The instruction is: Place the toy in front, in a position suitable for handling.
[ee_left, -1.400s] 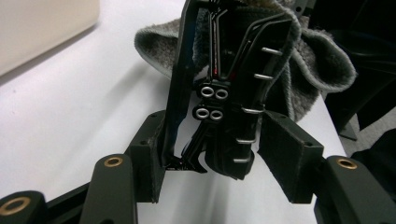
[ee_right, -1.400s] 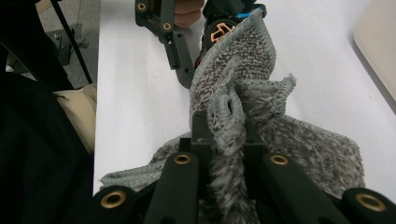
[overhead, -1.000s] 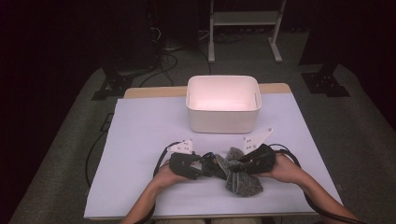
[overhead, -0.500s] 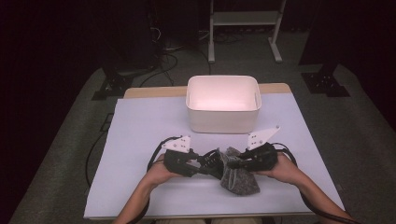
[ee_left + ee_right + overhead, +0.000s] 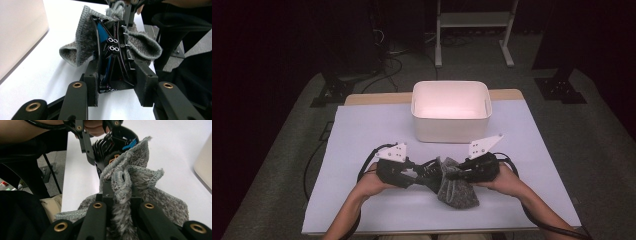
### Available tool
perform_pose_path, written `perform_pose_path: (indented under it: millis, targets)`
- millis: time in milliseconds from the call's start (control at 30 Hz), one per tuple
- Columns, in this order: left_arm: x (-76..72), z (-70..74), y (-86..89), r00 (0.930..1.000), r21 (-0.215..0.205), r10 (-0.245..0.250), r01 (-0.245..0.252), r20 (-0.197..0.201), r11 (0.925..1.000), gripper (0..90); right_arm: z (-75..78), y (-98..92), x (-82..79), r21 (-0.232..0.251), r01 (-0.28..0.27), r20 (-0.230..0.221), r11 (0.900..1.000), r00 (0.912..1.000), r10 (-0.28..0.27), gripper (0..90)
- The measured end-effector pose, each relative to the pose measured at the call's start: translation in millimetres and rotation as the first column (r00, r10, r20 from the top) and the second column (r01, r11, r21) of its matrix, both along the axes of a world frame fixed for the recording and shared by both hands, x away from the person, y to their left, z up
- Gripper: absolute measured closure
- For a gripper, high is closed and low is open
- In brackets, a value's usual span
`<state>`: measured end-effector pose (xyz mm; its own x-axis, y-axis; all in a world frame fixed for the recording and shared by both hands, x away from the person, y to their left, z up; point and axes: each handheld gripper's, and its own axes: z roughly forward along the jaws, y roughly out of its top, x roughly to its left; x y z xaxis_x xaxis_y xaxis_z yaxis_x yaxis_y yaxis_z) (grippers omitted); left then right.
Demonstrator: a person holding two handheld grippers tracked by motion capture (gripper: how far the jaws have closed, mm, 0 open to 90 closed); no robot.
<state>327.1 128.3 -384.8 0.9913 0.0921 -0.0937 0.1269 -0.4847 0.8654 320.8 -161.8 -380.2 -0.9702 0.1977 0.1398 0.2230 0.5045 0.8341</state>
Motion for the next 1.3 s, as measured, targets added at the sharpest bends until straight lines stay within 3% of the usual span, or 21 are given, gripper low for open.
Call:
perform_pose_path:
  millis: [33, 300, 400, 633, 733, 1033, 1200, 1300]
  targets:
    - [-1.2, 1.9, -4.4, 0.9998, 0.006, 0.006, -0.006, 0.02, 1.0, 58.7, -1.2, -4.0, -0.4, -0.005, 0.006, -0.003, 1.0, 1.0, -0.006, 80.9]
    - [-1.2, 7.8, -18.7, 0.9988, 0.02, -0.006, 0.005, 0.048, 0.9998, 58.4, -3.7, -18.5, -1.5, 0.012, 0.021, -0.018, 1.0, 0.9996, -0.02, 80.9]
    - [-0.8, 9.1, -21.1, 0.9988, 0.026, -0.012, 0.011, 0.047, 0.9996, 58.7, 1.0, -21.6, -1.6, 0.026, 0.018, -0.019, 1.0, 0.9997, -0.017, 80.9]
    - [0.8, 8.8, -20.4, 0.9991, 0.025, -0.021, 0.02, 0.037, 0.9995, 59.0, 17.8, -18.8, -1.7, 0.006, -0.01, 0.014, 1.0, 0.9998, 0.01, 81.0]
    - [0.5, 8.3, -19.5, 0.9991, 0.019, -0.024, 0.024, 0.035, 0.9995, 59.4, 22.0, -19.5, 0.2, 0.033, -0.01, 0.015, 0.999, 0.9998, 0.009, 81.0]
    - [0.8, 9.5, -21.1, 0.9987, 0.026, -0.034, 0.033, 0.038, 0.9991, 59.7, -3.0, -22.1, 5.4, 0.009, 0.021, -0.027, 1.0, 0.9994, -0.021, 81.1]
    - [3.0, 11.5, -24.5, 0.9987, 0.035, -0.039, 0.038, 0.032, 0.9987, 59.5, 20.8, -24.2, 4.5, 0.049, 0.011, 0.005, 0.999, 0.9999, -0.011, 81.0]
    - [3.3, 13.3, -27.2, 0.9984, 0.045, -0.047, 0.045, 0.033, 0.998, 59.6, 37.4, -20.1, 3.5, 0.037, -0.01, 0.037, 0.999, 0.9993, 0.009, 81.0]
